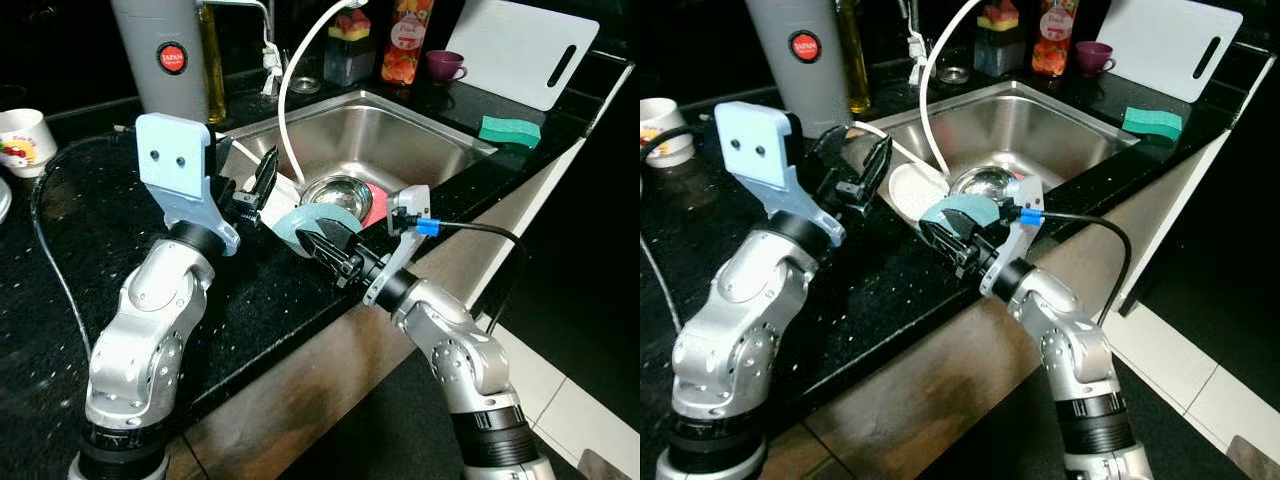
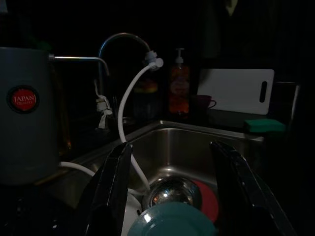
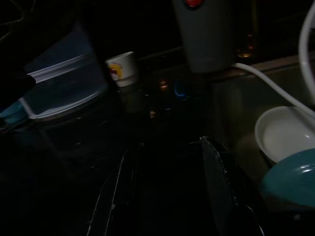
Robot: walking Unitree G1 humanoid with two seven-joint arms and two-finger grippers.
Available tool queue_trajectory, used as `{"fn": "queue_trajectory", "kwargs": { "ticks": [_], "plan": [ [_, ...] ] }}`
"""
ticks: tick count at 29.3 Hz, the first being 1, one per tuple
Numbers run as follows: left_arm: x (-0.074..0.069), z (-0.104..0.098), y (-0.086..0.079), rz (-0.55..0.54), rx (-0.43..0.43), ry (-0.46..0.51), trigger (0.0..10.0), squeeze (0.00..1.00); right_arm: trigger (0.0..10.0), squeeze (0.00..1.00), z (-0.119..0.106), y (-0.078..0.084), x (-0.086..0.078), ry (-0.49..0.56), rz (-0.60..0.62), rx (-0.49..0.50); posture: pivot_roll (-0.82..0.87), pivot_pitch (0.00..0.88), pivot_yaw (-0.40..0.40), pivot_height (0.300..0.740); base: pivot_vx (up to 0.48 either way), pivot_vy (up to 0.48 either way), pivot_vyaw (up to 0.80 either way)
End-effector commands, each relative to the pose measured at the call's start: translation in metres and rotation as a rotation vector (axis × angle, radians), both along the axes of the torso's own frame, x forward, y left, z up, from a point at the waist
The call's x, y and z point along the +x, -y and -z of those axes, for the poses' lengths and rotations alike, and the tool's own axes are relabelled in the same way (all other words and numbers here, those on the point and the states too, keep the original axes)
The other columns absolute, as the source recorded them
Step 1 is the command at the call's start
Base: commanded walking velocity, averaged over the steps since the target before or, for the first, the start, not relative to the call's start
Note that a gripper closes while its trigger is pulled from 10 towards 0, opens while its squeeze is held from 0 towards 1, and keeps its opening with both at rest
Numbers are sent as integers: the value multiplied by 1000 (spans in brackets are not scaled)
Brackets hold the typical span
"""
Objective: Kitchen organization
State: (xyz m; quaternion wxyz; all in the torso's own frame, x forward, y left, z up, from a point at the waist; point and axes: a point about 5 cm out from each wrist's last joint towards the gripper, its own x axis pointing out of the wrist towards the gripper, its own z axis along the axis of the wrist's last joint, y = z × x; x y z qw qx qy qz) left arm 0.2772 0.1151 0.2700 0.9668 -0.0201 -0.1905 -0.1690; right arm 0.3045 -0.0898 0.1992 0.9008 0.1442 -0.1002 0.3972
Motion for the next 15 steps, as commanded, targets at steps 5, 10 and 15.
{"fn": "queue_trajectory", "kwargs": {
  "ticks": [5,10,15],
  "plan": [
    [2,1,4,14,3,-18,10000,0,10000,0,-2,1,2,22,13,1,131,0,-10,740,-312,0,0],
    [3,5,5,22,9,-30,10000,0,10000,0,0,1,2,23,18,-6,131,0,-10,740,-312,0,0],
    [4,12,6,26,10,-54,10000,0,10000,0,3,2,3,19,32,-18,130,0,-10,740,-313,0,0]
  ]
}}
